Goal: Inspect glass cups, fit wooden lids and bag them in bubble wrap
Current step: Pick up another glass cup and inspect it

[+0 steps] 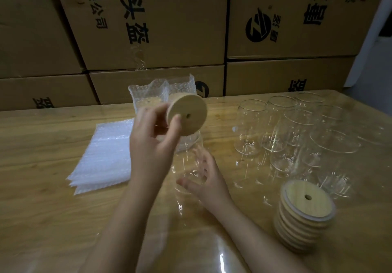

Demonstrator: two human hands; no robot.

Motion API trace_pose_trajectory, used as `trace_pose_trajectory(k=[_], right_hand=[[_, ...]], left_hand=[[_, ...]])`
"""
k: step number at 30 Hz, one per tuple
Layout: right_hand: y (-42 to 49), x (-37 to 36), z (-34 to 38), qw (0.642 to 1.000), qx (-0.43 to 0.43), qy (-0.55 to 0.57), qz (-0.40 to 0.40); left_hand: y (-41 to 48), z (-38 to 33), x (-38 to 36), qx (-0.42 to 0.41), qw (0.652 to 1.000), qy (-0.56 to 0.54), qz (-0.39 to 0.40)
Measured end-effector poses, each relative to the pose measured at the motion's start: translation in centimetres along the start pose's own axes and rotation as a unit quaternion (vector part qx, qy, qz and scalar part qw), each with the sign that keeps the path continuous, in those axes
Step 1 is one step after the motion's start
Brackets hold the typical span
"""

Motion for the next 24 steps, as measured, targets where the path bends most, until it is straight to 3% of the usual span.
trace_pose_trajectory(k=[4,11,14,21,24], right_hand=[[0.2,-0.1,-0.5,1.000,-0.006,-0.006,-0.013],[0.1,0.0,-0.4,0.999,-0.023,-0.026,-0.022],[0.1,-0.1,-0.4,0.999,-0.021,-0.031,-0.023],[0.2,-0.1,-0.5,0.999,-0.020,-0.033,-0.029],[0.1,-0.2,-0.5,0.999,-0.022,-0.034,-0.031]], left_hand=[[0.5,2.3,0.5,0.148,0.986,-0.076,0.015],[0.2,4.1,-0.2,0.173,0.981,-0.073,0.038],[-0.2,4.5,-0.8,0.145,0.988,-0.010,0.049],[-1.1,5.1,-1.5,0.032,0.993,0.033,0.107],[-1.8,5.2,-1.8,0.002,0.994,0.051,0.097]])
Point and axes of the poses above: each hand's wrist, its own y-axis towards the middle knuckle, its own x-axis out of the back of the hand, z = x × y, the point moved 1 cm from there along y, towards the middle knuckle, and after that the axes turned 3 degrees about z, right-handed, at the moved point
